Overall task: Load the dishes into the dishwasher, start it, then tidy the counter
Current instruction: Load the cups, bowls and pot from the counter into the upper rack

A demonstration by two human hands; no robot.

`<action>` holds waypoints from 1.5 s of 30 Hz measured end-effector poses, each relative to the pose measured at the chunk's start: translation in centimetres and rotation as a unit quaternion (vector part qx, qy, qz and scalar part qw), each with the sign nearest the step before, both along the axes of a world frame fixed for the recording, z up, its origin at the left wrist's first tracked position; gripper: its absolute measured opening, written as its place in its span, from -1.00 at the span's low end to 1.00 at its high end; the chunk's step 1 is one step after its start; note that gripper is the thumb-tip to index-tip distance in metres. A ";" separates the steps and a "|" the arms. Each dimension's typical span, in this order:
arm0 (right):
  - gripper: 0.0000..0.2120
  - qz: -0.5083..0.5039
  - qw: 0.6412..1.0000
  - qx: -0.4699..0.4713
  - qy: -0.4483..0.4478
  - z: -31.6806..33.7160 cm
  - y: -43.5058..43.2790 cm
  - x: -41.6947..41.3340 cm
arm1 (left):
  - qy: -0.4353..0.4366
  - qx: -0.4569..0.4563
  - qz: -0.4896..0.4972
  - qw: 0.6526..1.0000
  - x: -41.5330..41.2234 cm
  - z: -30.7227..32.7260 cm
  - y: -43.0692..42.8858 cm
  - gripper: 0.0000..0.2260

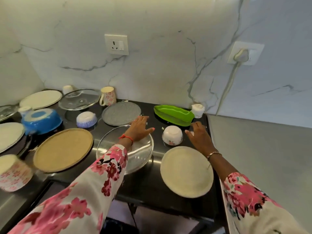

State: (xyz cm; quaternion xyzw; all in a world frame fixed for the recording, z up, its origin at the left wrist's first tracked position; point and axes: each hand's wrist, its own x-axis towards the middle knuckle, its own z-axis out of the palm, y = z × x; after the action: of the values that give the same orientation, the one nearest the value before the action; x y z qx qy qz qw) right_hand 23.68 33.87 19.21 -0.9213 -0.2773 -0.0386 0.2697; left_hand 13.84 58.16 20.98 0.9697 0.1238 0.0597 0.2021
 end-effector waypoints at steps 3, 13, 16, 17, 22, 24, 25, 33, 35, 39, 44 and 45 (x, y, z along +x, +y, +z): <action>-0.61 -0.012 1.000 -0.020 0.010 -0.2 0.9 4.4 | 0.089 0.024 -0.007 0.996 5.0 -1.8 1.7 -0.31; -0.49 -0.036 0.989 -0.141 0.039 -0.6 3.8 16.8 | 0.275 0.035 -0.002 0.961 15.0 -5.7 6.1 -0.05; -0.45 -0.029 0.982 -0.178 0.059 -0.5 4.7 19.8 | 0.285 0.041 -0.011 0.958 16.3 -6.5 7.1 0.03; -0.44 -0.029 0.979 -0.192 0.063 -0.5 5.0 20.7 | 0.286 0.042 -0.016 0.957 16.7 -6.8 7.3 0.05; -0.43 -0.027 0.960 -0.264 0.092 -0.6 6.3 24.1 | 0.315 0.044 -0.047 0.947 17.4 -8.3 7.6 0.14; -0.45 -0.014 0.954 -0.277 0.110 -0.9 6.6 25.0 | 0.323 0.046 -0.052 0.944 17.5 -8.7 7.6 0.17; -0.43 -0.009 0.952 -0.282 0.121 -1.2 6.7 25.5 | 0.325 0.046 -0.055 0.943 17.5 -8.8 7.7 0.17; -0.53 -0.022 0.951 -0.279 0.132 -1.7 7.0 26.9 | 0.347 0.040 -0.073 0.934 17.8 -9.2 8.3 0.16; -0.59 -0.042 0.953 -0.274 0.120 -1.5 6.8 26.7 | 0.348 0.043 -0.074 0.934 17.9 -9.1 8.3 0.16; -0.53 -0.094 0.965 -0.232 0.074 -0.2 6.3 24.9 | 0.311 0.053 -0.059 0.947 17.0 -9.2 7.7 0.14; -0.42 -0.123 0.980 -0.143 0.061 2.1 5.6 21.4 | 0.268 0.081 -0.037 0.959 16.2 -7.5 6.5 0.07; -0.39 -0.123 0.981 -0.133 0.066 2.4 5.5 20.6 | 0.261 0.076 -0.036 0.962 16.2 -6.8 6.2 0.03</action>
State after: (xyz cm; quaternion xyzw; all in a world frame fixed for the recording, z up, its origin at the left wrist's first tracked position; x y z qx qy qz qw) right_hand 44.33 39.36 21.56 -0.9766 -0.1462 0.0272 0.1553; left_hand 30.01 64.32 14.19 0.9680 0.1324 -0.1930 0.0908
